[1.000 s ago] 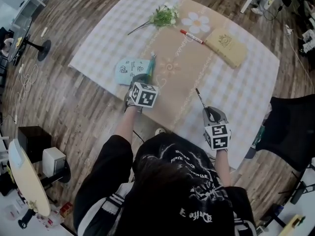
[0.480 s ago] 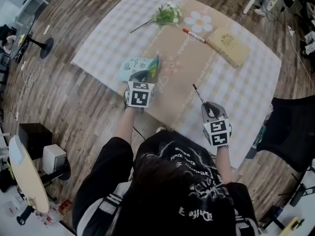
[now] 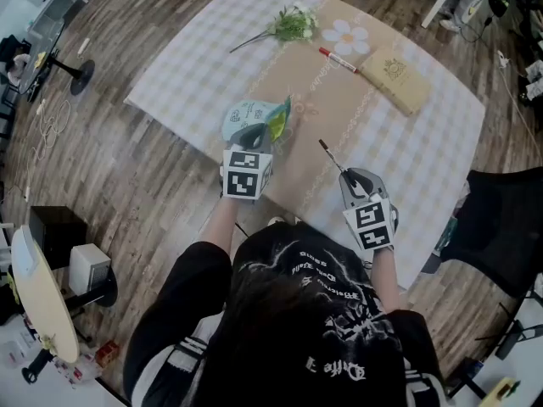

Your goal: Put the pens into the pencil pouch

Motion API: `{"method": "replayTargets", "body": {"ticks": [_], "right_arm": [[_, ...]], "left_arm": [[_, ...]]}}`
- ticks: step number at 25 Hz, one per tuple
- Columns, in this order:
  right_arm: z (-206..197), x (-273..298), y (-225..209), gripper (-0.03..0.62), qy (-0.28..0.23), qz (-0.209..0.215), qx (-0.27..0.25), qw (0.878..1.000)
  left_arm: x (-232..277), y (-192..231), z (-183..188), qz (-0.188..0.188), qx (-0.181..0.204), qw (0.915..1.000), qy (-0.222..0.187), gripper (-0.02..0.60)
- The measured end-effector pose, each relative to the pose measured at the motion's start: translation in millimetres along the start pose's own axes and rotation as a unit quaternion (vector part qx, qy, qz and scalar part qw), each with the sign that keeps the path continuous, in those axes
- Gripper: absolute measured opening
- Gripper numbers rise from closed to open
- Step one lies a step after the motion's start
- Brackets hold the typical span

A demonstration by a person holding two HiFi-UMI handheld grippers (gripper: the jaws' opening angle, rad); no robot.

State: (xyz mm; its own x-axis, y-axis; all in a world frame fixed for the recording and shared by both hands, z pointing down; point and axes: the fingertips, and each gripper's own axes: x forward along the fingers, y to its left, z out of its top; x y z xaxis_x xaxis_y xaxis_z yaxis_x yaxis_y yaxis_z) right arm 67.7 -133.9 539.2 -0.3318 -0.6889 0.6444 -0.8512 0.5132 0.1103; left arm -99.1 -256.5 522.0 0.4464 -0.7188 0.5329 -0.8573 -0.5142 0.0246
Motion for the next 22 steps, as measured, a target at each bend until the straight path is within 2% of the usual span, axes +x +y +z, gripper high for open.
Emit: {"method": "replayTargets", "body": {"ticks": [8,14,22], "right_arm": [[9.8,2.9,23.0,0.067,0.008,0.031,-0.037,0.999],[14.9,10.4,37.1,0.067,0.026,0.051,-0.072,0.996],[16.3,21.6,49.3,0.067,0.046,0.064,-0.099,0.992]], "left_arm": [[-20.7,-32.4,-1.6,-0.045,-0.01,0.9986,-0.025,0.033],[-26.0,-51.3,-19.1,-0.067,0.021,0.9975,-0.011,0.034],[-34.9,-74.8,-29.9,-0.109,0.038,0.9934,-0.005,0.034]]}}
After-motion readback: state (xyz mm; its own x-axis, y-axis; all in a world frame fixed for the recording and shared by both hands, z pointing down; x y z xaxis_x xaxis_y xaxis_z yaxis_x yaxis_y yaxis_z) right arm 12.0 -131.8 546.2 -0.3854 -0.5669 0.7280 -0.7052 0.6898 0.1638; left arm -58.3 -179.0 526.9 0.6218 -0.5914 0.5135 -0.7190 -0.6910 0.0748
